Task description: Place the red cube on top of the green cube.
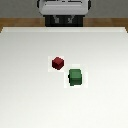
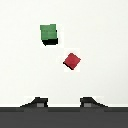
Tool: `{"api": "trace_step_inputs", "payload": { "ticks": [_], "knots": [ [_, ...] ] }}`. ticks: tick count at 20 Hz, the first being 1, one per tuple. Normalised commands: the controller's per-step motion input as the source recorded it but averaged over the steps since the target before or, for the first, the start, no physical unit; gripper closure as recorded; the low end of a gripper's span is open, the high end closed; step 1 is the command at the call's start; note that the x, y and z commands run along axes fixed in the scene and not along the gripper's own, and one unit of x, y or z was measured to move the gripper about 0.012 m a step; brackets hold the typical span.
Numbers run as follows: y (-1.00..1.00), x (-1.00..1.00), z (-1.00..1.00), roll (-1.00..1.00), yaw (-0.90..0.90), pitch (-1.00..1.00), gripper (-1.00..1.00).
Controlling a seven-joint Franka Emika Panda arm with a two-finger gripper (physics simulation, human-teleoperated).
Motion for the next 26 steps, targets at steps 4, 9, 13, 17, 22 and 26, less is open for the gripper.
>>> {"api": "trace_step_inputs", "payload": {
  "ticks": [4, 9, 13, 17, 22, 26],
  "knots": [
    [0.0, 0.0, 0.0, 0.0, 0.0, 0.0, -1.0],
    [0.0, 0.0, 0.0, 0.0, 0.0, 0.0, -1.0],
    [0.0, 0.25, 0.0, 0.0, 0.0, 0.0, -1.0],
    [0.0, 0.75, 0.0, 0.0, 0.0, 0.0, -1.0],
    [0.0, 0.0, 0.0, 0.0, -0.47, 0.0, -1.0],
    [0.0, 0.0, 0.0, 0.0, -0.92, 0.0, -1.0]
  ]
}}
